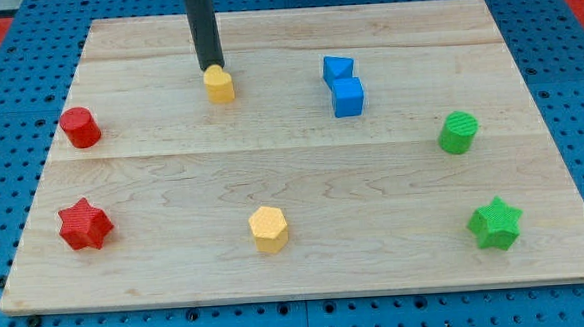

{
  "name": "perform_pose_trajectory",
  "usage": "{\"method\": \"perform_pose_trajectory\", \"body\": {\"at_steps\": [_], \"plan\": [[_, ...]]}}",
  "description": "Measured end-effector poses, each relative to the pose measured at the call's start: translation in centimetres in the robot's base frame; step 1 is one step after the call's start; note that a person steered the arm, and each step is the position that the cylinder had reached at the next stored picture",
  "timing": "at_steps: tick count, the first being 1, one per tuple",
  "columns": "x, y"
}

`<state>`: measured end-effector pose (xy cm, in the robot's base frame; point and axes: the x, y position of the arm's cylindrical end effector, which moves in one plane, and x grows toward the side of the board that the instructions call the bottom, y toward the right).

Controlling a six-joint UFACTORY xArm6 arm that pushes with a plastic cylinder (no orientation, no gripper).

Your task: Move your arm to the right of the yellow hexagon

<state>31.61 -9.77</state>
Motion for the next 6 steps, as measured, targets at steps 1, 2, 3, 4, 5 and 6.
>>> {"method": "perform_pose_trajectory", "body": {"at_steps": [1, 2, 3, 4, 5, 6], "plan": [[0.5, 2.5], [2.2, 2.5], [4.7, 8.4], [13.9, 12.8], [22.1, 12.8], [27.0, 12.1]]}}
